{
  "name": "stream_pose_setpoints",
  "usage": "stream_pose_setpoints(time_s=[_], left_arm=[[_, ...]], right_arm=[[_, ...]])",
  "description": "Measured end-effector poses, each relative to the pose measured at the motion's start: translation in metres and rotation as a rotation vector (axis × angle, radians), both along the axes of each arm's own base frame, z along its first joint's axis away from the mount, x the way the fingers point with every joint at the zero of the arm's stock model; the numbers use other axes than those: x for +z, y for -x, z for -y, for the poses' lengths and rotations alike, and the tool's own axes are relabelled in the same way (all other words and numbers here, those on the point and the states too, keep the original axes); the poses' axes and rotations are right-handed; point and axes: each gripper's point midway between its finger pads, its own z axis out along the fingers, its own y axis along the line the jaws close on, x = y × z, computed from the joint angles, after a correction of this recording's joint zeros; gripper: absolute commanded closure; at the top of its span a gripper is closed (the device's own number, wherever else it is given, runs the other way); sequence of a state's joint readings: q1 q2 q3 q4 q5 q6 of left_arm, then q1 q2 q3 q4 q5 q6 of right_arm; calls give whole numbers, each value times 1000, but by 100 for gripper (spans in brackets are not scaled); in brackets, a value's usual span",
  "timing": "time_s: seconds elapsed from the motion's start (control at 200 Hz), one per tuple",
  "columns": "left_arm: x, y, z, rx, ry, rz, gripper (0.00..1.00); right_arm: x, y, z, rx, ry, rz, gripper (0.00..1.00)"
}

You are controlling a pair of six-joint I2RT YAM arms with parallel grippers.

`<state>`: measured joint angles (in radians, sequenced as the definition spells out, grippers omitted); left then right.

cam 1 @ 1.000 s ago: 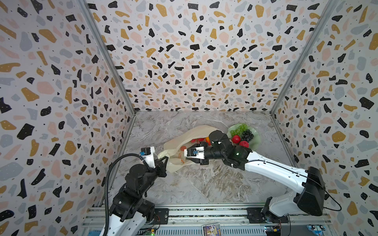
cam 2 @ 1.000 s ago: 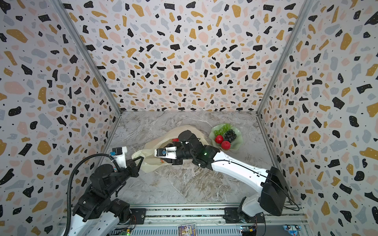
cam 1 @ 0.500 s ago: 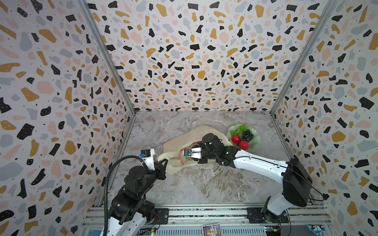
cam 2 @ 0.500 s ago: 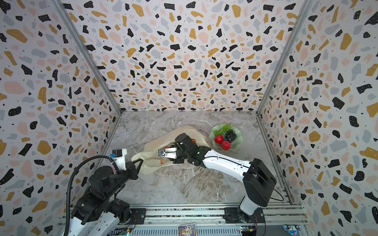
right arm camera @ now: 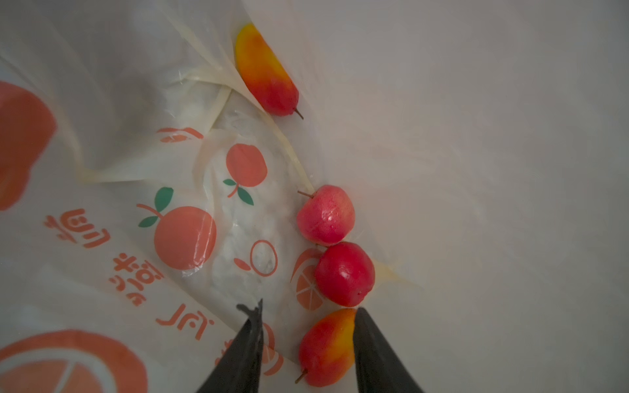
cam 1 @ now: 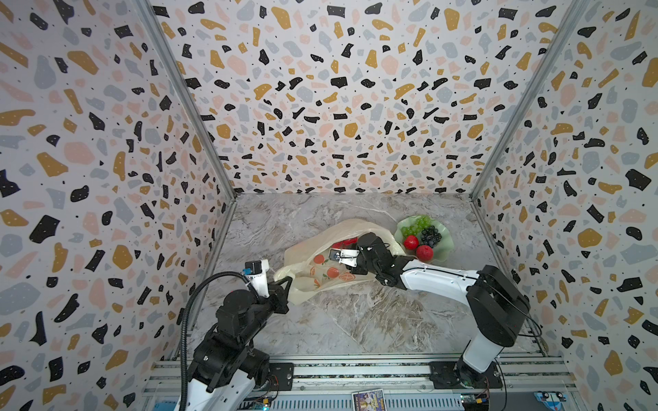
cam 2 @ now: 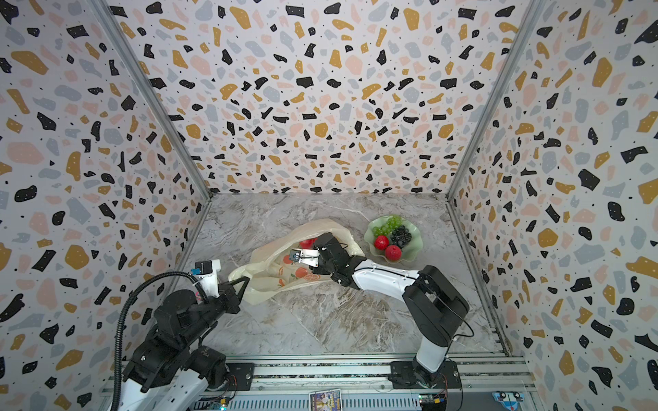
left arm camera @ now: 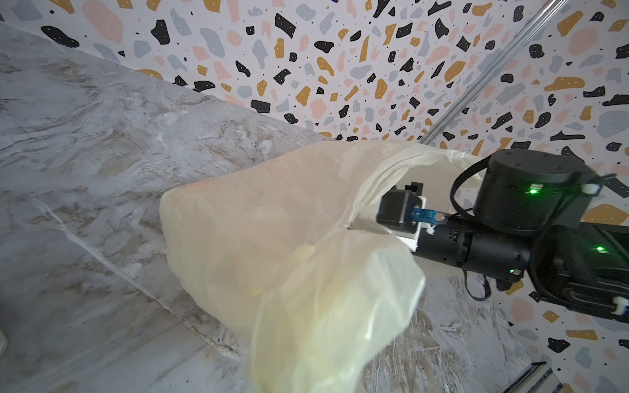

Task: Take fruits out of the plastic bag
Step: Take out the fake fruit from the plastic bag.

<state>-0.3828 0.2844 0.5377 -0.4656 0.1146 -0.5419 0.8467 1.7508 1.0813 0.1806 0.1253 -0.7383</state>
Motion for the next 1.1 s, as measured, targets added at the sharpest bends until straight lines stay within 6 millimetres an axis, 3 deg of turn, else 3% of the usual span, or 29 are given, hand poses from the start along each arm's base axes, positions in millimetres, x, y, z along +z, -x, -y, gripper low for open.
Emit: stream_pose_setpoints(time_s=[0.16, 0.486, 1.101], left_arm=[[0, 0, 0, -1, 0, 0, 98], [0, 1, 3, -18, 1, -1, 98], [-9, 1, 23, -135, -15, -43, 99]], right_arm=[[-31, -27, 9, -143, 20, -48, 48], [-36, -74, 29, -428, -184, -191, 40], [-72, -92, 40, -676, -484, -465, 31]])
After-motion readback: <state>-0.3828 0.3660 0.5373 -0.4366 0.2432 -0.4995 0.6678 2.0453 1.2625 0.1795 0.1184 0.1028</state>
